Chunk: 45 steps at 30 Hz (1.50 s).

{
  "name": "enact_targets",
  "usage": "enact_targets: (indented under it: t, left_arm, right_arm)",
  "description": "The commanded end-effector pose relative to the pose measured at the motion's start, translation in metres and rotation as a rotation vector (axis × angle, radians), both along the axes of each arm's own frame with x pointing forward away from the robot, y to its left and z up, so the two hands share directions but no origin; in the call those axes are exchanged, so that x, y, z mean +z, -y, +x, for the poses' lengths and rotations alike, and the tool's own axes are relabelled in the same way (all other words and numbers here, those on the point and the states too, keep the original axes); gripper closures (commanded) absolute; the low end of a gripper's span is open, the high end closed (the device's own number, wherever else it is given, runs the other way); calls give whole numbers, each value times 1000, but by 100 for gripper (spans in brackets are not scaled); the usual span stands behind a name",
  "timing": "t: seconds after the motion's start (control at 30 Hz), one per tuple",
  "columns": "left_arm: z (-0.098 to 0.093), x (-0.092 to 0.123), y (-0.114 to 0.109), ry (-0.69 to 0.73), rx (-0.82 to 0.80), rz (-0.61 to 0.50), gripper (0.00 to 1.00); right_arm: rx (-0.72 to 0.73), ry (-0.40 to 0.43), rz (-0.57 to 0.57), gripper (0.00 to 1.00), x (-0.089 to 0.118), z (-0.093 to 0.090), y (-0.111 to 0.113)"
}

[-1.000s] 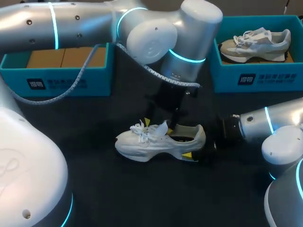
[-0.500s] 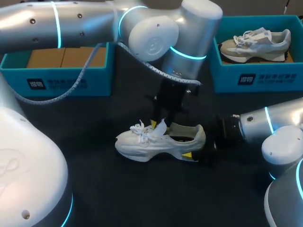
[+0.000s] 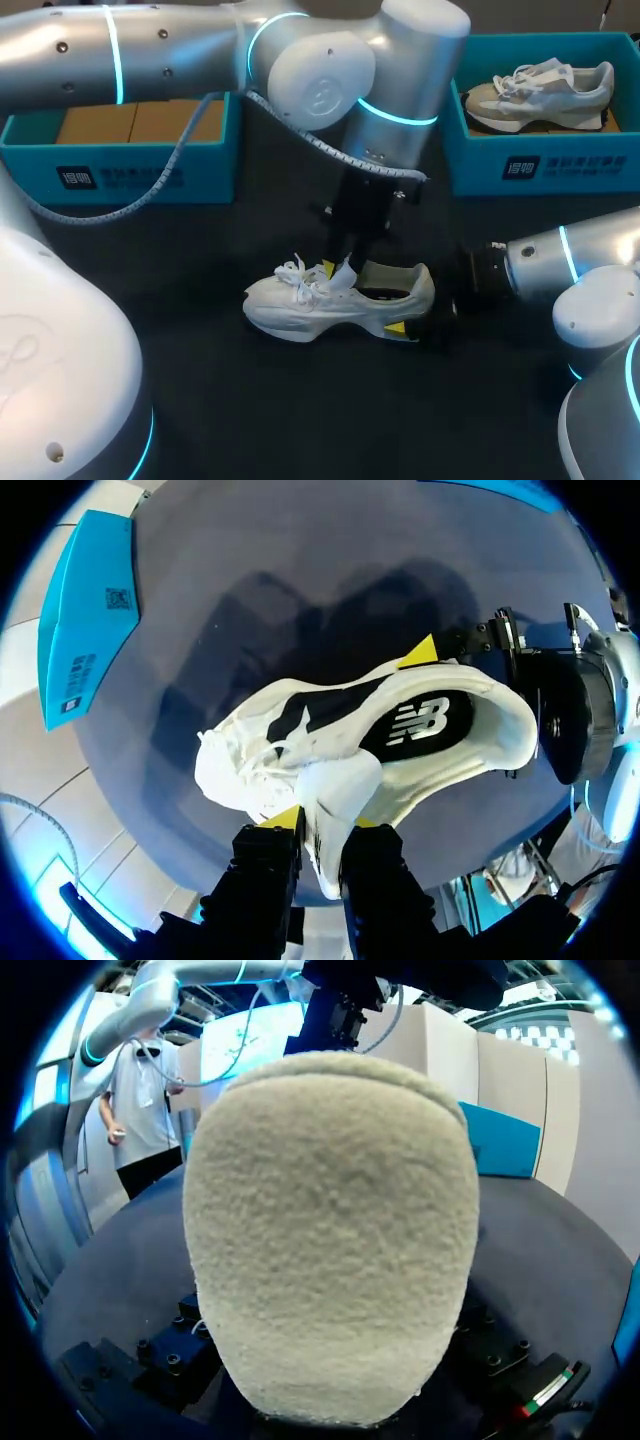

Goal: Take the shoe out of the shoebox, open the shoe tongue, remove and reinsert the insole, then place the shoe into the shoebox

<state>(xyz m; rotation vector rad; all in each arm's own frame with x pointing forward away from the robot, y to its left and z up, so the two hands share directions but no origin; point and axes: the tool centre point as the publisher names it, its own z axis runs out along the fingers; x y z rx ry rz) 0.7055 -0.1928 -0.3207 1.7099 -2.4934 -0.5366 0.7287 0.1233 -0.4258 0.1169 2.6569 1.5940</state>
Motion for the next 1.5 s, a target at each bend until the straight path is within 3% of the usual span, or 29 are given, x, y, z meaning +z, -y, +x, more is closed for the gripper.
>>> enact_targets:
  t: [0.03, 0.37, 0.5, 0.8, 1.27, 1.37, 1.5]
  left_arm:
    - [-7, 5, -8, 16, 16, -21, 79]
    - [-12, 6, -19, 56, 94, -43, 87]
    - [-12, 5, -26, 72, 131, -64, 100]
    - [-7, 2, -48, 80, 198, -91, 100]
    - [3, -19, -73, 90, 277, -40, 100]
    - [5, -27, -79, 80, 304, -24, 76]
    - [7, -34, -85, 80, 330, -3, 70]
  right_arm:
    - [-2, 0, -6, 100, -3, 0, -5]
    - [-2, 0, -6, 100, -3, 0, -5]
    - [-2, 0, -6, 100, -3, 0, -5]
    - [-2, 0, -6, 100, -3, 0, -5]
    - [-2, 0, -6, 100, -3, 0, -5]
    - [-2, 0, -6, 100, -3, 0, -5]
    - [-2, 0, -6, 100, -3, 0, -5]
